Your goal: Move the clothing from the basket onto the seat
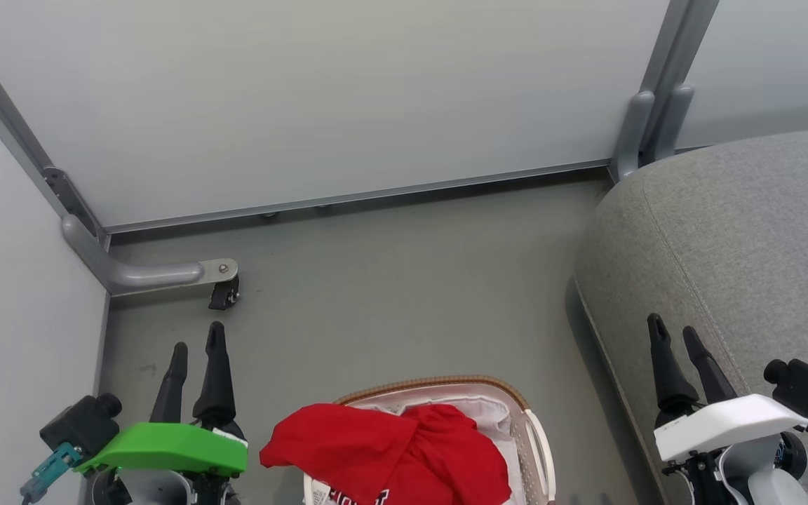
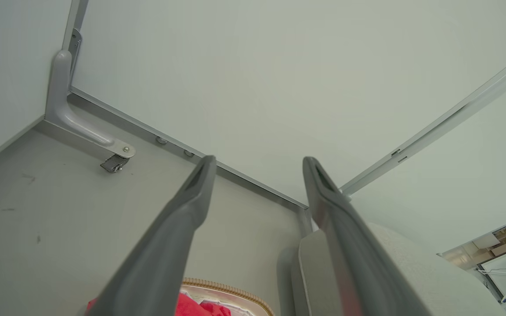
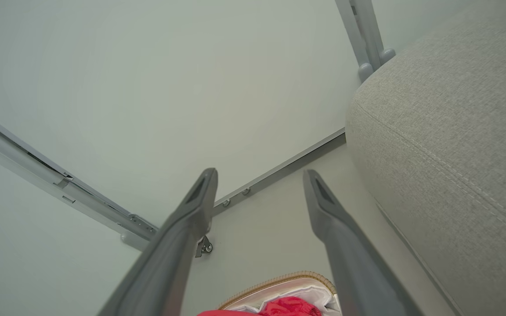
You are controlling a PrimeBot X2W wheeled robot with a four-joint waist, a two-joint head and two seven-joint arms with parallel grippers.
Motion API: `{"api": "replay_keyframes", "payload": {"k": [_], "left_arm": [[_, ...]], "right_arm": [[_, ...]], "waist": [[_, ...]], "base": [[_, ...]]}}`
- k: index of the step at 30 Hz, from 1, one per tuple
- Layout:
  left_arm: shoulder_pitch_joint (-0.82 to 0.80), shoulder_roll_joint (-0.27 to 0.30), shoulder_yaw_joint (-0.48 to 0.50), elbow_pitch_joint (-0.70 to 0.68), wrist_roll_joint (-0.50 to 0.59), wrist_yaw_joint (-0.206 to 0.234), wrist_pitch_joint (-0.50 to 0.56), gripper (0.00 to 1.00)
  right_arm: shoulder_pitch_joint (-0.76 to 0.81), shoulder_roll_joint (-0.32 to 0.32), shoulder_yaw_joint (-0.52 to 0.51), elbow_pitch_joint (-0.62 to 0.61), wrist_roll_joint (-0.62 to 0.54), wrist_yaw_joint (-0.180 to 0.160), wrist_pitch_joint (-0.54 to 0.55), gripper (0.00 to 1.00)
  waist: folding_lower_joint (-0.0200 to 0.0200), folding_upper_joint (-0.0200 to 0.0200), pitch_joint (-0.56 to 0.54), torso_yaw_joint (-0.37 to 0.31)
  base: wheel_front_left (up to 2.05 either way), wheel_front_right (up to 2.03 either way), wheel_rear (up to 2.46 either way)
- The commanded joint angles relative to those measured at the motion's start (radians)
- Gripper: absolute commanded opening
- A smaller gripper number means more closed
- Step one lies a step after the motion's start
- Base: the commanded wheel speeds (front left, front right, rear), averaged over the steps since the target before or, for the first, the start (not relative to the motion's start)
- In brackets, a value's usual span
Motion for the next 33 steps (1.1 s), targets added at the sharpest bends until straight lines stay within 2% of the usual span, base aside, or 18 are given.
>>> {"api": "replay_keyframes", "payload": {"k": [1,33], "left_arm": [[0.005,0.007,-0.008,-0.004,0.037,0.005,-0.01,1.0],[0.034,0.009,-0.06,0.066,0.33,0.015,-0.09,1.0]], "right_arm": [[0.0,-0.007,0.003,-0.012,-0.035,0.0,-0.012,1.0],[0.025,-0.01,0.048,-0.006,-0.335,0.0,-0.092,1.0]], "waist": [[0.0,0.0,-0.001,0.001],[0.0,0.0,0.0,0.007]], "base": [[0.0,0.0,0.0],[0.0,0.0,0.0]]}}
